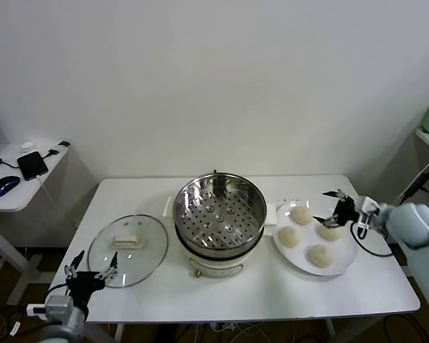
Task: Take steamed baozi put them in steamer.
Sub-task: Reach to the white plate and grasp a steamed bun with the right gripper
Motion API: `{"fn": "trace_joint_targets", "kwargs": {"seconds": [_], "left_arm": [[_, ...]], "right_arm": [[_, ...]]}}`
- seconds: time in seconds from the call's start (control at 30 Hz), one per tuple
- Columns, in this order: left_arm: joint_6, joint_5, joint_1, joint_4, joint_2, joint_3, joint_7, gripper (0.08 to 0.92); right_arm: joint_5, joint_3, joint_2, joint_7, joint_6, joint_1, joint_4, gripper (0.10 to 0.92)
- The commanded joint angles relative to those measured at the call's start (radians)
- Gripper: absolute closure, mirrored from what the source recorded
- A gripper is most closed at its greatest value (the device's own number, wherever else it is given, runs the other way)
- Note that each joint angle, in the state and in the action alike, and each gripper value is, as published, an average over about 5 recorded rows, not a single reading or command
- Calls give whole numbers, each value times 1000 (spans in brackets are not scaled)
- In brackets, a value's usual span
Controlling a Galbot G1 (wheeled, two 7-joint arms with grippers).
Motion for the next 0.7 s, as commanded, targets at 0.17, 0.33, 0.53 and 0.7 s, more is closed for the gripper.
{"fn": "trace_joint_targets", "kwargs": {"seconds": [0.17,0.33,0.53,0.7], "left_arm": [[0,3,21,-6,-15,-15,-3,177],[0,6,25,-9,-17,-15,-3,177],[-2,11,30,-12,-19,-12,-4,177],[-5,14,36,-10,-18,-11,-4,177]], "right_arm": [[-493,-457,207,-413,373,599,-547,203],[-505,-425,270,-381,379,591,-643,203],[-506,-381,328,-272,380,558,-736,203],[-508,-354,350,-236,377,530,-761,203]]}}
